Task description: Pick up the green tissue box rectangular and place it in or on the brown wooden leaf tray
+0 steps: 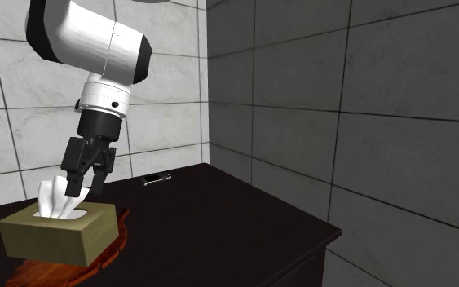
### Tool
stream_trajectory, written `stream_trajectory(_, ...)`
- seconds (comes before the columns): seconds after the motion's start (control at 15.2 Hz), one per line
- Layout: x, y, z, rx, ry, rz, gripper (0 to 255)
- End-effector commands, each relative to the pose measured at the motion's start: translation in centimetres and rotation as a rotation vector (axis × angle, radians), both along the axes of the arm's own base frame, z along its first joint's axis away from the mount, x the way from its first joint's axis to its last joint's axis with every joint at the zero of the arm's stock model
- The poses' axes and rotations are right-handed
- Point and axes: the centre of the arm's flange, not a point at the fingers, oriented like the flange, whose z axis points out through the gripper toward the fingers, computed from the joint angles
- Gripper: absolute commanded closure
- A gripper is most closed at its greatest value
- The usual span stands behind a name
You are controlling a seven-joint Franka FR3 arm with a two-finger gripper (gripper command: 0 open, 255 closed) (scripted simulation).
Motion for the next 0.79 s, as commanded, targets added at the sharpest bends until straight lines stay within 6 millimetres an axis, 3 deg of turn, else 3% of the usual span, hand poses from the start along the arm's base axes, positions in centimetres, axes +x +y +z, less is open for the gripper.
stream_trajectory(0.0, 0.0, 0.0, 0.0, 0.0, 0.0, 0.0, 0)
stream_trajectory(0.26, 0.4, -1.9, 4.6, 0.0, 0.0, 0.0, 0)
stream_trajectory(0.73, 0.4, -1.9, 4.6, 0.0, 0.0, 0.0, 0)
